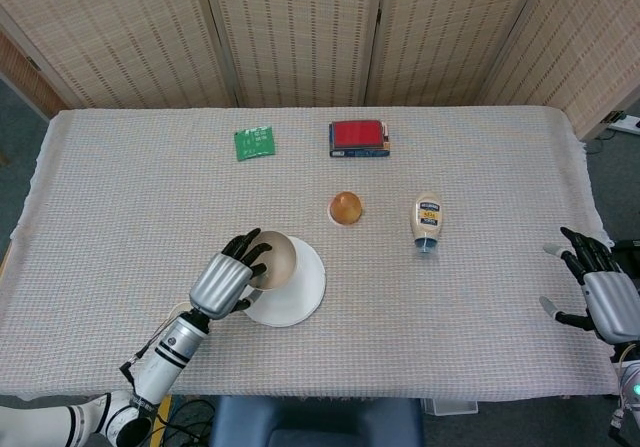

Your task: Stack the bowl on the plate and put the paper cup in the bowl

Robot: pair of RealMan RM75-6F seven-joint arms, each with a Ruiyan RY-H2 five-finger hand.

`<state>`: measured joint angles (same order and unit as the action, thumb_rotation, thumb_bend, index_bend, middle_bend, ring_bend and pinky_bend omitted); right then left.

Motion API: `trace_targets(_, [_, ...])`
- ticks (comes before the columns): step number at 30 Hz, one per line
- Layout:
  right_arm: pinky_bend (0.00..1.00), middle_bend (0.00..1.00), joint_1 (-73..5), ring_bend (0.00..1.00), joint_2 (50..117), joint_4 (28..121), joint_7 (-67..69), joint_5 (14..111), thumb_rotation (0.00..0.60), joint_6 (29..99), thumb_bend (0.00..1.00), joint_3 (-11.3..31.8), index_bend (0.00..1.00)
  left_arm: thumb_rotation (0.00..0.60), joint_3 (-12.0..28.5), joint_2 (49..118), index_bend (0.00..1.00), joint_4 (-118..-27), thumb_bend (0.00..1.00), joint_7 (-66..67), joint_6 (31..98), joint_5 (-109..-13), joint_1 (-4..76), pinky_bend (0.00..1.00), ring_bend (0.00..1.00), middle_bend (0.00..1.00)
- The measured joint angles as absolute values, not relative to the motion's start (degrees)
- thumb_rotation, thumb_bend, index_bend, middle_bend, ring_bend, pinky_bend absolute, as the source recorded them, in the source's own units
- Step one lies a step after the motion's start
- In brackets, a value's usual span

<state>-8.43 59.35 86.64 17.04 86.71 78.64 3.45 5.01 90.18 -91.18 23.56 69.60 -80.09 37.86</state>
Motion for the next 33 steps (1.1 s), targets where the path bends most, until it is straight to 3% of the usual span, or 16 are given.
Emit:
trace_targets(17, [0.00, 0.00, -8.30, 0.00, 59.26, 86.68, 17.30, 87.21, 0.600, 79.60, 0.26, 3.31, 0.17, 0.600, 4.88, 93.54, 0.61, -90.68, 0.38, 29.17, 66.29, -76.71, 37.58, 0.20, 0.03, 0.26])
trace_targets(33, [0.00, 0.00, -7.69, 0.00, 57.39, 86.87, 19.32, 86.52, 0.600, 80.15, 0.27, 3.45, 0.17, 0.600, 5.37, 94.45, 0.62, -88.65, 0.38, 25.25, 66.71, -77.32, 36.55, 0.20, 0.03, 0.26])
